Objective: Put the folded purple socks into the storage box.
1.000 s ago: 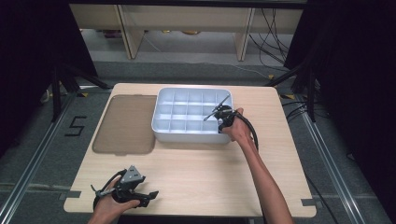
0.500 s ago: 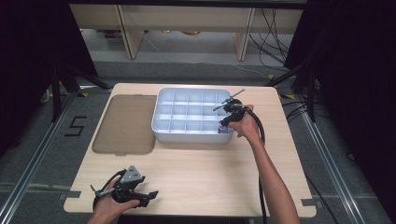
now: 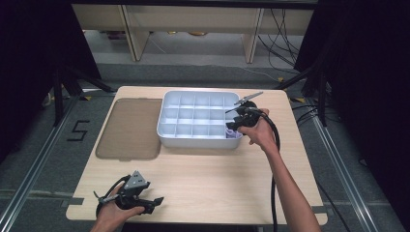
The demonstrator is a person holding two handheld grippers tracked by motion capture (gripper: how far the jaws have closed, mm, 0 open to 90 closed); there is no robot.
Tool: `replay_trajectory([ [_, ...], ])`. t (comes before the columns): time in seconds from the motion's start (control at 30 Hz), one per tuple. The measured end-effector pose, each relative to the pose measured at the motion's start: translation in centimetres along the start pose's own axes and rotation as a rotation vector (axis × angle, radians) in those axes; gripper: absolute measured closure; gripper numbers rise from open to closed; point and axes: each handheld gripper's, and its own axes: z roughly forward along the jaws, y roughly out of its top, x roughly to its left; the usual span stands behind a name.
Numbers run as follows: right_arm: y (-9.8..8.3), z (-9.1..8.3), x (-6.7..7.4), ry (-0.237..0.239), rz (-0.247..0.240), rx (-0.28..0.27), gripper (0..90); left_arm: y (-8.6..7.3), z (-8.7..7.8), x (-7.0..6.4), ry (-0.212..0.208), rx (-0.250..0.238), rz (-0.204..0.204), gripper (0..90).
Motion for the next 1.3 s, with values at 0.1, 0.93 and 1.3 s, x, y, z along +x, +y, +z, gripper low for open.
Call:
replay_trajectory([
  [0.1, -0.4, -0.4, 0.5, 0.020, 0.011, -0.022, 48.1, 0.0, 0.0, 0.0, 0.001, -0.003, -0.004, 22.3],
  [0.93, -3.3, -2.3, 4.5, 0.093, 0.012, -0.139, 33.9, 0.1, -0.1, 0.2, -0.005, -0.004, 0.006, 22.2],
  [1.3, -4.6, -2.6, 5.7, 0.132, 0.007, -0.140, 33.3, 0.0, -0.1, 0.2, 0.001, -0.014, -0.011, 22.2],
])
